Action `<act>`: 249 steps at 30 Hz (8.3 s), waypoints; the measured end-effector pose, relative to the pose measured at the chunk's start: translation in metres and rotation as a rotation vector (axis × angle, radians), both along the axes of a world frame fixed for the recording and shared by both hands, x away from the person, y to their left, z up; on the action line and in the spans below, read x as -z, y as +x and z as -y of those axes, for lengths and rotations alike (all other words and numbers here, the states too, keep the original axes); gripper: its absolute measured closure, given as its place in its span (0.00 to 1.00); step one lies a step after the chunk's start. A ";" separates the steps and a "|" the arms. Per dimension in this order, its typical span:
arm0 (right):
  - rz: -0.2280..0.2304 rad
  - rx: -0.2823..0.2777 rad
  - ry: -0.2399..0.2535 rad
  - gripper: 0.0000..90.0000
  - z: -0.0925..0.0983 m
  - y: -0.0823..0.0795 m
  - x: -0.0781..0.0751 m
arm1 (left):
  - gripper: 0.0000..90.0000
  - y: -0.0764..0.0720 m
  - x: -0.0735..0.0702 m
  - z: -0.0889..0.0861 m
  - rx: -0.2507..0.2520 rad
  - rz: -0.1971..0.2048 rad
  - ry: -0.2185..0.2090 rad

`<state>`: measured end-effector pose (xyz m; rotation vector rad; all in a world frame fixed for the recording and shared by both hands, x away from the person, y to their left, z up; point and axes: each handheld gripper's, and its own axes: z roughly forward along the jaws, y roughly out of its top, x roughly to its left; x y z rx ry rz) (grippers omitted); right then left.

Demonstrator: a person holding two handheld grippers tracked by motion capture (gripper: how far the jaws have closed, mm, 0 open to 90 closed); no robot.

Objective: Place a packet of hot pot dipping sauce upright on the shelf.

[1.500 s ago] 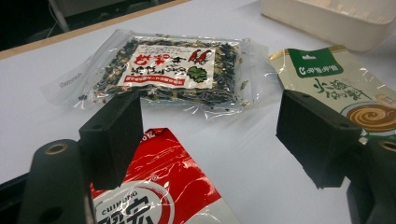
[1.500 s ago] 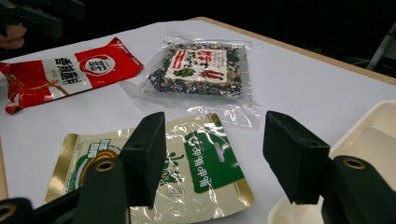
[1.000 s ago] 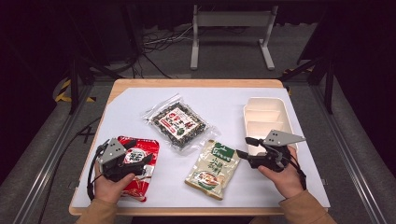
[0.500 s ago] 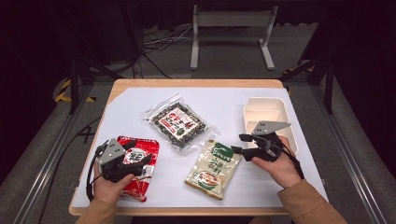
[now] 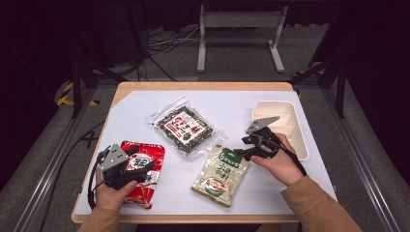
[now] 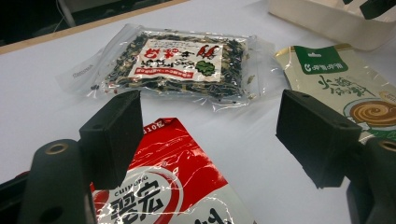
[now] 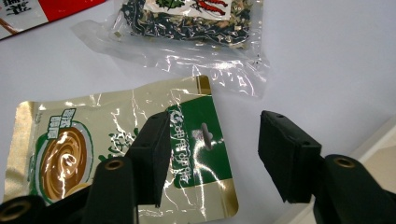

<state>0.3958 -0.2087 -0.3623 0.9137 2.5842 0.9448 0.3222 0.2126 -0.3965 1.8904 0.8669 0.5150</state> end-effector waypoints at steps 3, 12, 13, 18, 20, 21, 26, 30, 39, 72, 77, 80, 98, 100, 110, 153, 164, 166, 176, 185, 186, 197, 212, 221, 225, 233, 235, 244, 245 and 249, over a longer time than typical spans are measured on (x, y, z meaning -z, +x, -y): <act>-0.009 -0.004 -0.014 0.53 -0.003 0.003 0.002 | 0.26 0.000 0.000 0.000 0.000 0.001 0.001; -0.046 -0.046 -0.064 0.45 -0.016 0.018 0.011 | 0.26 0.000 0.000 -0.001 -0.001 -0.002 0.004; -0.046 -0.049 -0.069 0.44 -0.017 0.020 0.012 | 0.26 -0.001 0.000 -0.001 -0.001 -0.002 0.004; -0.089 -0.053 -0.064 0.41 -0.021 0.025 0.017 | 0.26 -0.001 0.000 -0.001 -0.001 -0.001 0.004; -0.119 -0.055 -0.054 0.40 -0.024 0.029 0.019 | 0.26 0.000 0.000 -0.001 -0.001 -0.001 0.004; -0.119 -0.055 -0.054 0.40 -0.024 0.029 0.019 | 0.26 0.000 0.000 -0.001 0.000 -0.002 0.004; -0.127 -0.059 -0.067 0.38 -0.033 0.032 0.020 | 0.26 -0.001 0.000 0.000 0.000 -0.002 0.006; -0.148 -0.066 -0.085 0.36 -0.042 0.037 0.026 | 0.26 -0.001 0.000 -0.001 -0.001 0.000 0.007; -0.181 -0.060 -0.092 0.35 -0.053 0.044 0.035 | 0.26 -0.001 0.001 -0.001 0.000 -0.003 0.006; -0.279 -0.105 0.000 0.36 -0.059 0.044 0.036 | 0.26 -0.001 0.002 0.000 0.001 -0.006 0.015; -0.278 -0.139 0.012 0.48 -0.058 0.036 0.026 | 0.26 -0.001 0.002 0.001 0.003 -0.008 0.015; -0.284 -0.179 0.010 0.55 -0.059 0.031 0.021 | 0.26 -0.001 0.002 0.002 0.003 -0.009 0.015; -0.262 -0.277 -0.151 0.89 -0.073 0.028 0.039 | 0.26 -0.002 0.003 0.002 0.006 -0.009 0.017; -0.252 -0.286 -0.154 0.92 -0.072 0.029 0.038 | 0.26 -0.002 0.003 0.002 0.007 -0.008 0.017; -0.247 -0.274 -0.135 1.00 -0.067 0.030 0.024 | 0.26 -0.002 0.003 0.001 0.005 -0.010 0.017; -0.078 -0.309 -0.085 1.00 -0.030 0.025 -0.109 | 0.26 -0.002 0.004 0.000 -0.004 -0.013 0.013; 0.033 -0.283 -0.095 1.00 -0.014 0.038 -0.136 | 0.26 -0.002 0.005 0.000 -0.004 -0.015 0.020; 0.036 -0.281 -0.096 1.00 -0.013 0.040 -0.137 | 0.26 -0.003 0.005 0.000 -0.005 -0.015 0.017; 0.075 -0.245 -0.102 1.00 0.008 0.051 -0.156 | 0.26 -0.006 0.006 -0.005 -0.027 -0.029 0.019; 0.106 -0.203 -0.098 1.00 0.027 0.064 -0.164 | 0.26 -0.006 0.007 -0.007 -0.037 -0.033 0.017; 0.107 -0.196 -0.096 1.00 0.030 0.065 -0.165 | 0.26 -0.006 0.007 -0.007 -0.037 -0.033 0.017; 0.149 -0.133 -0.089 1.00 0.058 0.079 -0.173 | 0.26 -0.007 0.007 -0.006 -0.038 -0.036 0.016; 0.208 -0.101 -0.119 1.00 0.088 0.094 -0.172 | 0.26 -0.006 0.007 -0.006 -0.035 -0.036 0.021; 0.251 -0.092 -0.120 1.00 0.104 0.103 -0.164 | 0.26 -0.006 0.008 -0.006 -0.034 -0.035 0.024; 0.262 -0.094 -0.136 1.00 0.107 0.107 -0.160 | 0.26 -0.005 0.008 -0.006 -0.034 -0.035 0.024; 0.298 -0.095 -0.158 1.00 0.116 0.117 -0.154 | 0.26 -0.006 0.008 -0.006 -0.035 -0.036 0.025; 0.309 -0.095 -0.165 1.00 0.118 0.118 -0.153 | 0.26 -0.006 0.009 -0.006 -0.037 -0.040 0.020; 0.336 -0.125 -0.193 1.00 0.123 0.124 -0.149 | 0.26 -0.012 0.010 -0.011 -0.060 -0.048 0.022; 0.333 -0.129 -0.196 1.00 0.123 0.125 -0.149 | 0.26 -0.013 0.010 -0.012 -0.068 -0.047 0.018; 0.337 -0.141 -0.203 1.00 0.123 0.128 -0.145 | 0.26 -0.016 0.011 -0.015 -0.082 -0.047 0.017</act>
